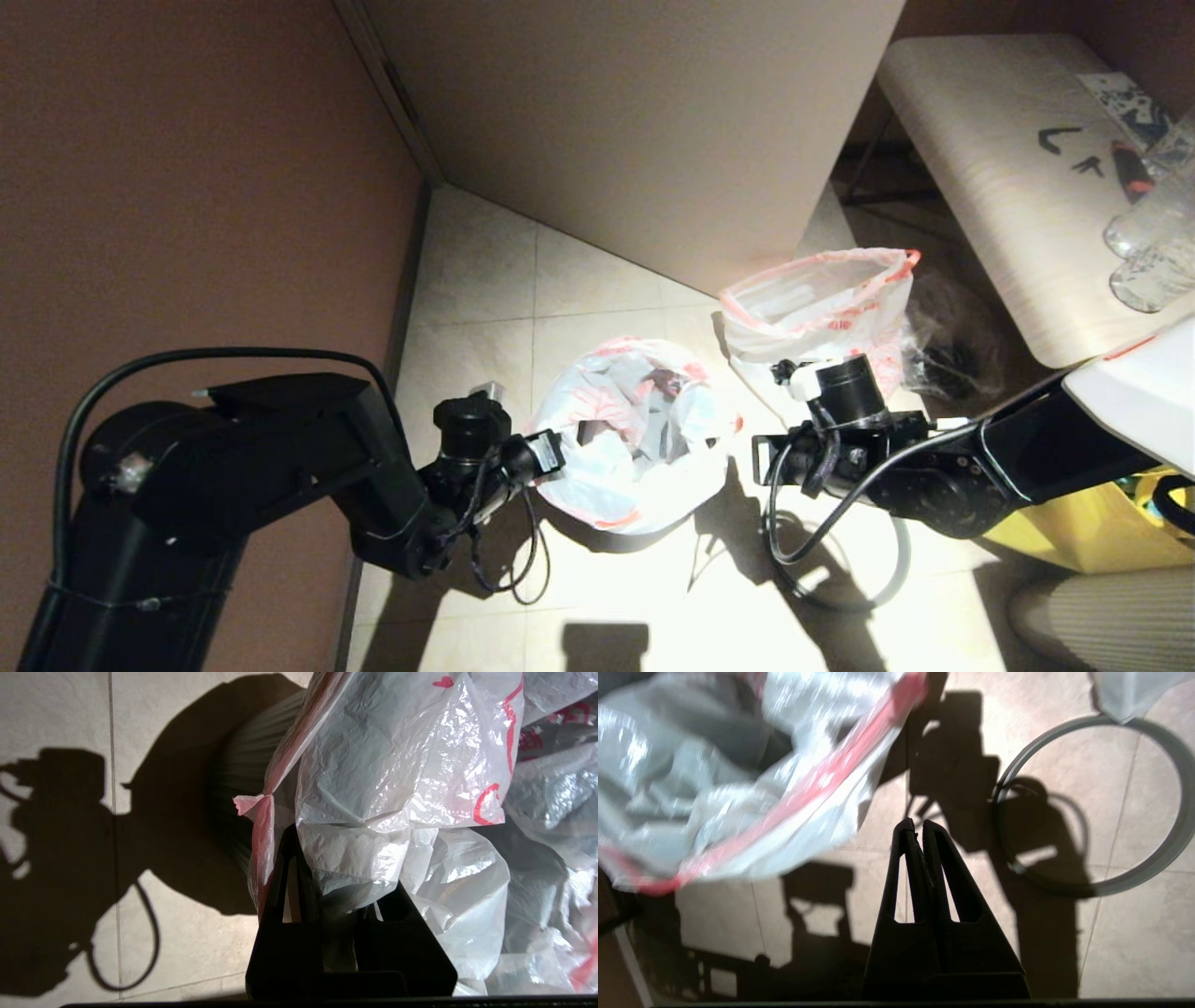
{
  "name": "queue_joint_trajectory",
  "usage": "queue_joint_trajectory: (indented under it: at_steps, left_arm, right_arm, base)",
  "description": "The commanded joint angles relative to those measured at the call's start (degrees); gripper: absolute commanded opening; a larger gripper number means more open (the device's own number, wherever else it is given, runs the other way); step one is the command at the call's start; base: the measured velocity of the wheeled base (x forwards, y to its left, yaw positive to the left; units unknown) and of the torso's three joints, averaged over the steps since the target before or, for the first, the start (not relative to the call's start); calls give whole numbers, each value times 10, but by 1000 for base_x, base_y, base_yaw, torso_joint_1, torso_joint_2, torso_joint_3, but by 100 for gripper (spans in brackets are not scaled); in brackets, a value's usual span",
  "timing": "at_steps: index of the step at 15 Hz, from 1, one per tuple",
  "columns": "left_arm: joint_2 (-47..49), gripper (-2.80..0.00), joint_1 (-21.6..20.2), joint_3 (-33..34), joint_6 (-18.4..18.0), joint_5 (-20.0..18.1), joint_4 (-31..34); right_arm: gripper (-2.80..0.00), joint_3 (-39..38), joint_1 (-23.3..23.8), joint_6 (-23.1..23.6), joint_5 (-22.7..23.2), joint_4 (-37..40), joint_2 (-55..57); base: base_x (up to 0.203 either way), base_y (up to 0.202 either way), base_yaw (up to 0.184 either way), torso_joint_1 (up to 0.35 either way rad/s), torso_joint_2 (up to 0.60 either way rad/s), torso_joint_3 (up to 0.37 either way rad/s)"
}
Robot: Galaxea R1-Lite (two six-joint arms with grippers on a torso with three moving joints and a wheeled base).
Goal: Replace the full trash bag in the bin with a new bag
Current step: Put the new garbage bag on the trash can
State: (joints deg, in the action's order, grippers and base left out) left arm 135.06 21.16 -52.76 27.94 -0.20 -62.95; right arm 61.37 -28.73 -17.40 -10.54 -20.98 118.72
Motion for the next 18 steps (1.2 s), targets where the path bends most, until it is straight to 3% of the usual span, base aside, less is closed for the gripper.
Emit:
queue_joint_trajectory:
  at_steps: [1, 3, 6, 10, 11, 15, 17, 18]
  left_arm:
    - [5, -280, -4, -4, 8, 0, -10]
    - [25, -280, -4, -13, 35, 12, -56]
    - [36, -280, -7, -25, 39, 34, -70]
    - [40, -280, -10, -32, 41, 41, -72]
    - [40, -280, -12, -33, 41, 41, -71]
    - [43, -280, -14, -37, 41, 44, -72]
    - [49, -280, -14, -42, 41, 54, -72]
    - [50, -280, -14, -42, 41, 56, -73]
  right_arm:
    - [-280, 10, -21, -1, -1, 28, -3]
    - [-280, 38, -35, -2, -1, 55, 8]
    - [-280, 99, -58, -4, -3, 89, 38]
    - [-280, 249, -85, -97, -28, 203, 90]
    - [0, 303, -88, -114, -30, 241, 106]
    - [0, 513, -103, -200, -37, 457, 182]
    - [0, 520, -112, -262, -58, 504, 206]
    - [0, 520, -114, -271, -59, 513, 211]
  base:
    - [0, 0, 0, 0, 0, 0]
    - [0, 0, 0, 0, 0, 0]
    - [0, 0, 0, 0, 0, 0]
    - [0, 0, 0, 0, 0, 0]
    - [0, 0, 0, 0, 0, 0]
    - [0, 0, 0, 0, 0, 0]
    - [0, 0, 0, 0, 0, 0]
    - [0, 0, 0, 0, 0, 0]
